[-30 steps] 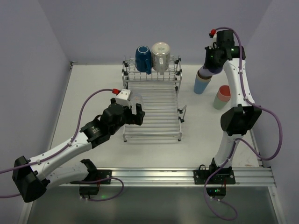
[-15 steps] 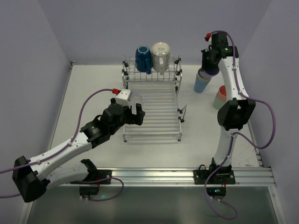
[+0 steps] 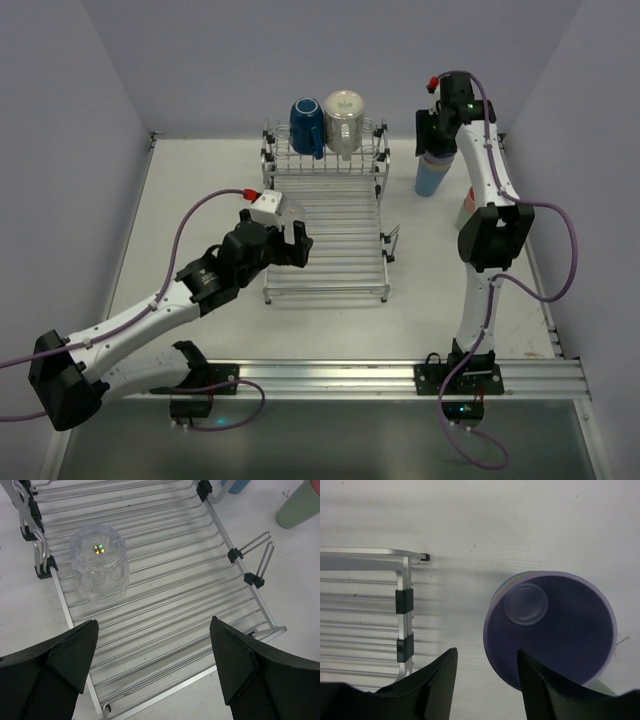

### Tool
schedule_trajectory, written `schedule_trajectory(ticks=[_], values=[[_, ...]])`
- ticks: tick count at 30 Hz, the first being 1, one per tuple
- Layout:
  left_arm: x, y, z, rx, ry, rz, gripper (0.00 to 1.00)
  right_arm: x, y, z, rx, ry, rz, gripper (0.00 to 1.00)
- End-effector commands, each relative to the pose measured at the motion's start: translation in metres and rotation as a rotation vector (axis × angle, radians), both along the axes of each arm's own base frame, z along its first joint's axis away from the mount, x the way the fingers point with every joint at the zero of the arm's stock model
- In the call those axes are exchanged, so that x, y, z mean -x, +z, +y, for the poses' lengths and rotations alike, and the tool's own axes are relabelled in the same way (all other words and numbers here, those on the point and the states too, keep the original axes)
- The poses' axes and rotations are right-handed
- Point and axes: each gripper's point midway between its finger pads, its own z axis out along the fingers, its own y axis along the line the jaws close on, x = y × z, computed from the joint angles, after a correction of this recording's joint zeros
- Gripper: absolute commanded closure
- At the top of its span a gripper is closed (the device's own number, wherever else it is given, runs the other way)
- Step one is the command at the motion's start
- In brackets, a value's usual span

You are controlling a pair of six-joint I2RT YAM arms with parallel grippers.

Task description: Unload the cups from the dish rack

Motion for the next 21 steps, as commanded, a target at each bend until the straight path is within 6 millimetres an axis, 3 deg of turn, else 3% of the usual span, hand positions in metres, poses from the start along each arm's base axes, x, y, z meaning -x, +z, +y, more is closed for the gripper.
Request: schedule_trajectory(ticks=[1, 6, 9, 10, 13, 14, 15, 16, 17, 18, 19, 20, 21], values=[[-0.007, 0.015, -0.008, 0.05, 0.0, -0.04, 0.0, 0.004, 0.014, 0.0, 0.064, 0.11, -0.018, 0.45], [-0.014, 0.026, -0.011, 0.069, 0.015, -0.071, 0.0, -0.006, 0.041, 0.006, 0.038, 0.103, -0.122, 0.41], [-0.025, 0.037, -0.012, 0.087, 0.049, -0.115, 0.0, -0.01, 0.084, 0.013, -0.012, 0.085, -0.262, 0.39], [-0.031, 0.041, -0.015, 0.094, 0.059, -0.127, 0.0, -0.002, 0.103, 0.014, -0.033, 0.079, -0.308, 0.37], [-0.049, 0.047, -0.016, 0.085, 0.105, -0.138, 0.0, 0.006, 0.131, 0.028, -0.122, 0.093, -0.419, 0.31], [-0.053, 0.048, -0.018, 0.091, 0.109, -0.148, 0.0, 0.023, 0.164, 0.03, -0.157, 0.092, -0.499, 0.27], [-0.058, 0.045, -0.017, 0.084, 0.117, -0.149, 0.0, 0.026, 0.186, 0.036, -0.19, 0.11, -0.585, 0.25], [-0.063, 0.039, -0.016, 0.07, 0.138, -0.14, 0.0, 0.034, 0.17, 0.039, -0.226, 0.099, -0.561, 0.22], [-0.066, 0.036, -0.014, 0.067, 0.153, -0.139, 0.0, 0.057, 0.2, 0.04, -0.253, 0.106, -0.642, 0.19], [-0.07, 0.033, -0.012, 0.068, 0.172, -0.142, 0.0, 0.063, 0.218, 0.042, -0.28, 0.115, -0.719, 0.18], [-0.074, 0.023, -0.007, 0.044, 0.2, -0.136, 0.0, 0.073, 0.199, 0.048, -0.332, 0.114, -0.687, 0.16], [-0.078, 0.02, -0.006, 0.041, 0.215, -0.142, 0.0, 0.097, 0.221, 0.05, -0.366, 0.13, -0.75, 0.14], [-0.083, 0.019, 0.0, 0.034, 0.239, -0.144, 0.0, 0.106, 0.234, 0.054, -0.4, 0.149, -0.812, 0.13]])
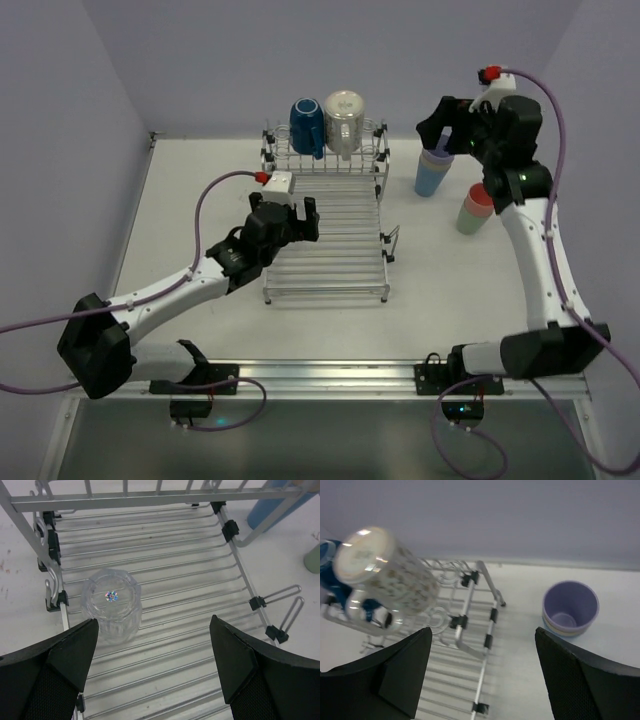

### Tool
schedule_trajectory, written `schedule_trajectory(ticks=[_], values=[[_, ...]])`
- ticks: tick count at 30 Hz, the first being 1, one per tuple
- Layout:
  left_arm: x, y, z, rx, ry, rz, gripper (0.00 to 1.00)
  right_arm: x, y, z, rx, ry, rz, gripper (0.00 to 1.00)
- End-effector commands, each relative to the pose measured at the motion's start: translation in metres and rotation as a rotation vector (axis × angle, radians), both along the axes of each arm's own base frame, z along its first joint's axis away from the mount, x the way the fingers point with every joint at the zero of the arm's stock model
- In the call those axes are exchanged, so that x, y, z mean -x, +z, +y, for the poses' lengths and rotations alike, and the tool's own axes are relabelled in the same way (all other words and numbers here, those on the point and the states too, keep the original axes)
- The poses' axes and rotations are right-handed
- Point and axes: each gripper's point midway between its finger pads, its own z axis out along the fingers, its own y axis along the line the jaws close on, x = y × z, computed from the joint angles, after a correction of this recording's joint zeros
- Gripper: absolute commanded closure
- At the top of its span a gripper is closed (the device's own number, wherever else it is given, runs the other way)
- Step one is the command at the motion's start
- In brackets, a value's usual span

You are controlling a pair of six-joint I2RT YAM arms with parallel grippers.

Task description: Unload the cups from the dish rack

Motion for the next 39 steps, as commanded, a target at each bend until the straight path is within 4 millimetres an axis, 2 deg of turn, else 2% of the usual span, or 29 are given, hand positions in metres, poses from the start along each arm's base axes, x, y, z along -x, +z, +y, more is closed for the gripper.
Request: schedule_trajectory(ticks=[1, 6, 8, 9, 10, 12, 13, 15, 20, 21, 23, 24, 25, 26, 27, 29, 30, 31, 32, 33, 34, 35, 36, 38, 39], values=[[-0.029, 0.009, 0.018, -0.001, 0.137, -0.081, 0.0, 0.035, 0.045, 0.031, -0.201, 0.118, -0.21, 0.13], [-0.052, -0.017, 0.019, -0.048, 0.134, -0.074, 0.0, 0.095, 0.043, 0.046, -0.346, 0.211, -0.302, 0.11], [-0.057, -0.021, 0.017, -0.07, 0.122, -0.092, 0.0, 0.111, 0.042, 0.054, -0.384, 0.256, -0.299, 0.11], [-0.062, -0.029, 0.017, -0.087, 0.126, -0.081, 0.0, 0.117, 0.034, 0.056, -0.392, 0.266, -0.289, 0.11], [-0.066, -0.03, 0.018, -0.091, 0.133, -0.082, 0.0, 0.127, 0.04, 0.057, -0.403, 0.28, -0.306, 0.11], [-0.073, -0.04, 0.017, -0.108, 0.138, -0.067, 0.0, 0.137, 0.033, 0.061, -0.415, 0.304, -0.296, 0.11], [-0.075, -0.04, 0.016, -0.104, 0.134, -0.071, 0.0, 0.145, 0.037, 0.063, -0.423, 0.319, -0.307, 0.11], [-0.079, -0.05, 0.012, -0.12, 0.121, -0.06, 0.0, 0.151, 0.033, 0.066, -0.429, 0.337, -0.301, 0.11], [-0.088, -0.054, 0.009, -0.147, 0.13, -0.064, 0.03, 0.159, 0.025, 0.075, -0.447, 0.372, -0.285, 0.12], [-0.089, -0.055, 0.011, -0.153, 0.131, -0.066, 0.05, 0.16, 0.019, 0.078, -0.452, 0.387, -0.27, 0.13], [-0.088, -0.052, 0.009, -0.142, 0.124, -0.085, 0.16, 0.163, 0.005, 0.086, -0.473, 0.412, -0.242, 0.16], [-0.085, -0.049, 0.011, -0.131, 0.119, -0.091, 0.21, 0.163, -0.003, 0.089, -0.481, 0.415, -0.229, 0.17], [-0.083, -0.046, 0.008, -0.116, 0.103, -0.099, 0.31, 0.164, -0.006, 0.09, -0.499, 0.409, -0.226, 0.18], [-0.08, -0.042, 0.008, -0.099, 0.098, -0.101, 0.35, 0.168, -0.018, 0.094, -0.513, 0.417, -0.218, 0.19], [-0.074, -0.033, 0.007, -0.072, 0.075, -0.11, 0.43, 0.17, -0.024, 0.096, -0.538, 0.416, -0.203, 0.2], [-0.063, -0.021, 0.004, -0.012, 0.045, -0.12, 0.49, 0.176, -0.03, 0.101, -0.568, 0.438, -0.206, 0.2], [-0.052, -0.008, 0.008, 0.034, 0.031, -0.138, 0.52, 0.181, -0.046, 0.104, -0.596, 0.438, -0.167, 0.2], [-0.043, -0.001, 0.003, 0.073, -0.01, -0.141, 0.55, 0.186, -0.05, 0.107, -0.608, 0.455, -0.16, 0.2], [-0.032, 0.021, 0.004, 0.148, -0.026, -0.17, 0.56, 0.19, -0.065, 0.11, -0.624, 0.463, -0.139, 0.2], [-0.023, 0.021, 0.005, 0.179, -0.043, -0.161, 0.57, 0.194, -0.07, 0.111, -0.639, 0.467, -0.134, 0.19], [-0.013, 0.029, -0.001, 0.228, -0.092, -0.167, 0.59, 0.201, -0.069, 0.112, -0.678, 0.477, -0.135, 0.19], [-0.005, 0.038, -0.003, 0.297, -0.114, -0.166, 0.59, 0.206, -0.077, 0.113, -0.698, 0.494, -0.14, 0.19], [0.011, 0.055, -0.008, 0.395, -0.167, -0.175, 0.6, 0.211, -0.077, 0.114, -0.747, 0.497, -0.127, 0.19], [0.029, 0.077, -0.013, 0.507, -0.241, -0.196, 0.6, 0.224, -0.075, 0.123, -0.801, 0.564, -0.145, 0.19], [0.044, 0.078, -0.023, 0.549, -0.329, -0.178, 0.6, 0.229, -0.072, 0.127, -0.84, 0.585, -0.127, 0.19]])
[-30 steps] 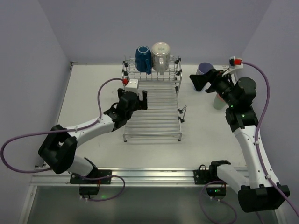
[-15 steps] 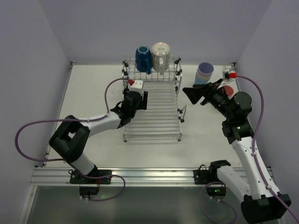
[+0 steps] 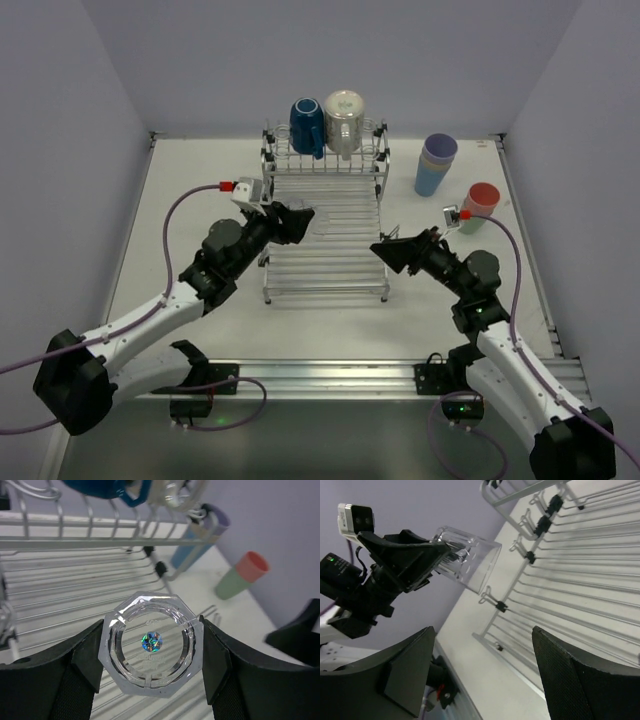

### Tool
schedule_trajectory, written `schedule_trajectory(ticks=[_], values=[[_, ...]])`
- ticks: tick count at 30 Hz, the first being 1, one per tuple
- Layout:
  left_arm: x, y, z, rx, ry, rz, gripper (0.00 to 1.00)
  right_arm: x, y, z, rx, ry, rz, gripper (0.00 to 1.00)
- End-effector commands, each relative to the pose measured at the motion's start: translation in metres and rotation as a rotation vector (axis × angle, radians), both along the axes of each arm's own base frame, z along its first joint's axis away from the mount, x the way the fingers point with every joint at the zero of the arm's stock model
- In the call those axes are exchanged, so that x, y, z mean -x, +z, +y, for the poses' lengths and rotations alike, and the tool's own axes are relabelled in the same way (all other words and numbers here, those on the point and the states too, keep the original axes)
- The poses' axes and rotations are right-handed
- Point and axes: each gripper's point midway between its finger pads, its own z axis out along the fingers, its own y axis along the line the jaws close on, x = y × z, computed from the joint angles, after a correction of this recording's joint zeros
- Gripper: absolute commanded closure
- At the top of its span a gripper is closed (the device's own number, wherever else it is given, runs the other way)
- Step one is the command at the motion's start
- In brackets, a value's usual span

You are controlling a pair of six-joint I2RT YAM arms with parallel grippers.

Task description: Unload the cups from the dish rack

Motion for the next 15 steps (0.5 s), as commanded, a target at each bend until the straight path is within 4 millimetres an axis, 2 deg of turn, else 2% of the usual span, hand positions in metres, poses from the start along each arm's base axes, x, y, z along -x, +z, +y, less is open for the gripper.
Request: schedule_trajectory(ticks=[1, 2, 5, 9, 15], values=[[0.042, 0.058, -0.031, 0.309, -0.262, -0.073, 0.6, 0.022, 0.046, 0.017, -0.177, 0.112, -0.111, 0.19], [0.05, 0.063, -0.036, 0.374, -0.306, -0.045, 0.6, 0.032, 0.054, 0.026, -0.197, 0.162, -0.135, 0.19], [0.069, 0.077, -0.044, 0.481, -0.417, -0.036, 0.61, 0.045, 0.063, 0.043, -0.235, 0.236, -0.144, 0.18], [0.089, 0.092, -0.05, 0.569, -0.527, -0.037, 0.61, 0.044, 0.069, 0.054, -0.251, 0.253, -0.143, 0.17], [0.104, 0.101, -0.054, 0.623, -0.592, -0.037, 0.61, 0.033, 0.08, 0.065, -0.274, 0.276, -0.148, 0.19]])
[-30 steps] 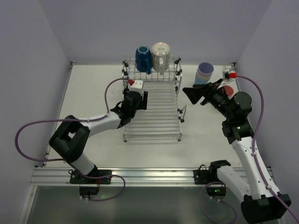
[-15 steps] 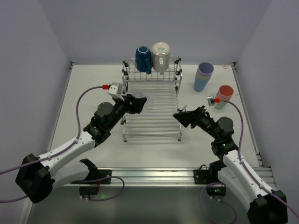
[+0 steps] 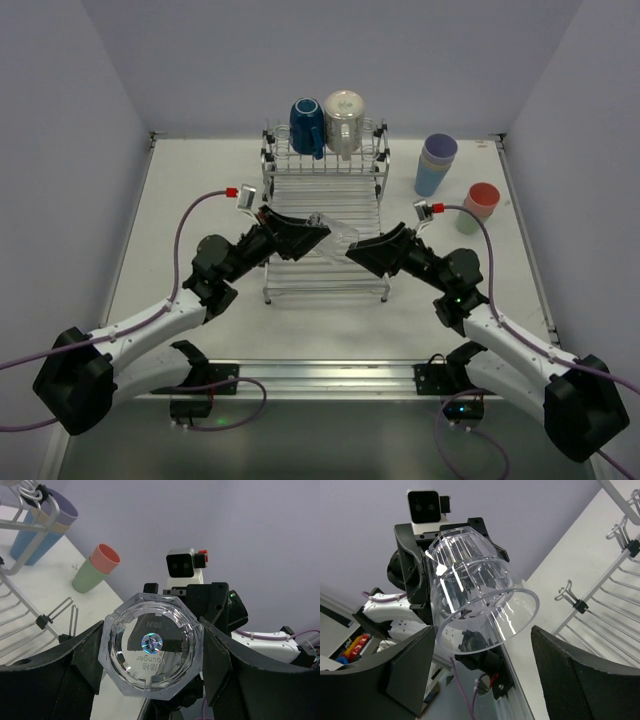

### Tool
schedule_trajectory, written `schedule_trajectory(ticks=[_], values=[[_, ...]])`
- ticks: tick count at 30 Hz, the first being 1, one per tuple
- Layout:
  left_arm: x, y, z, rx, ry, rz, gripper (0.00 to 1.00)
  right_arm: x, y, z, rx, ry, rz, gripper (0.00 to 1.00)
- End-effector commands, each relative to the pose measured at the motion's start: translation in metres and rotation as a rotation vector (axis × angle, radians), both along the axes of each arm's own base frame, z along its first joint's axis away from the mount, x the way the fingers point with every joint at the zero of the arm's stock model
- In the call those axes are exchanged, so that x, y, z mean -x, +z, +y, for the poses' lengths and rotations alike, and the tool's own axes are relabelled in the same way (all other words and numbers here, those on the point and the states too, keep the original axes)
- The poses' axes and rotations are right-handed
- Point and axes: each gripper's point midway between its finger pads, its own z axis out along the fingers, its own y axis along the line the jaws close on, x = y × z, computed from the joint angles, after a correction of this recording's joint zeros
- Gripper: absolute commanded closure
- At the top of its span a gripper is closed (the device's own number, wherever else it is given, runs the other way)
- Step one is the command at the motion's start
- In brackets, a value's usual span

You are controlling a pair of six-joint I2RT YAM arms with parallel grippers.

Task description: Unload the cups from the dish rack

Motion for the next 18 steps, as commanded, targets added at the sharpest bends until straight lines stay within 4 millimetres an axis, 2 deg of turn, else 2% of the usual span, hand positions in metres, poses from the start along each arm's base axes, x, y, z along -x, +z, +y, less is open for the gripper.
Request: schedule_trajectory(ticks=[1, 2, 4, 5, 7, 10, 11, 13, 14, 15, 16, 17, 18], values=[[0.025, 0.04, -0.003, 0.13, -0.097, -0.092, 0.61, -0.006, 0.052, 0.001, -0.115, -0.014, -0.128, 0.21], [0.024, 0.037, -0.006, 0.125, -0.098, -0.085, 0.61, -0.004, 0.064, 0.002, -0.14, -0.002, -0.161, 0.25], [0.025, 0.033, -0.01, 0.114, -0.102, -0.083, 0.61, -0.005, 0.07, 0.005, -0.162, 0.018, -0.16, 0.44], [0.023, 0.027, -0.012, 0.104, -0.1, -0.072, 0.61, -0.004, 0.081, 0.005, -0.184, 0.023, -0.189, 0.54], [0.022, 0.021, -0.014, 0.093, -0.094, -0.067, 0.58, -0.006, 0.085, 0.007, -0.195, 0.029, -0.189, 0.69], [0.022, 0.017, -0.016, 0.08, -0.093, -0.068, 0.39, -0.013, 0.09, 0.006, -0.209, 0.002, -0.183, 0.95], [0.022, 0.016, -0.016, 0.072, -0.093, -0.065, 0.25, -0.015, 0.09, 0.005, -0.207, -0.015, -0.179, 0.98], [0.021, 0.015, -0.015, 0.041, -0.079, -0.078, 0.13, -0.02, 0.083, 0.003, -0.165, -0.052, -0.146, 1.0], [0.023, 0.022, -0.011, 0.035, -0.064, -0.099, 0.05, -0.024, 0.08, 0.001, -0.12, -0.089, -0.169, 1.0], [0.016, 0.018, -0.008, -0.011, -0.028, -0.074, 0.03, -0.029, 0.078, -0.002, -0.084, -0.129, -0.172, 1.0], [0.018, 0.025, -0.002, -0.039, 0.0, -0.123, 0.01, -0.029, 0.069, -0.005, -0.001, -0.157, -0.119, 1.0], [0.017, 0.028, 0.002, -0.065, 0.022, -0.132, 0.0, -0.034, 0.059, -0.01, 0.094, -0.207, -0.149, 1.0], [0.011, 0.011, 0.006, -0.149, 0.059, -0.083, 0.0, -0.045, 0.055, -0.022, 0.157, -0.298, -0.143, 1.0]])
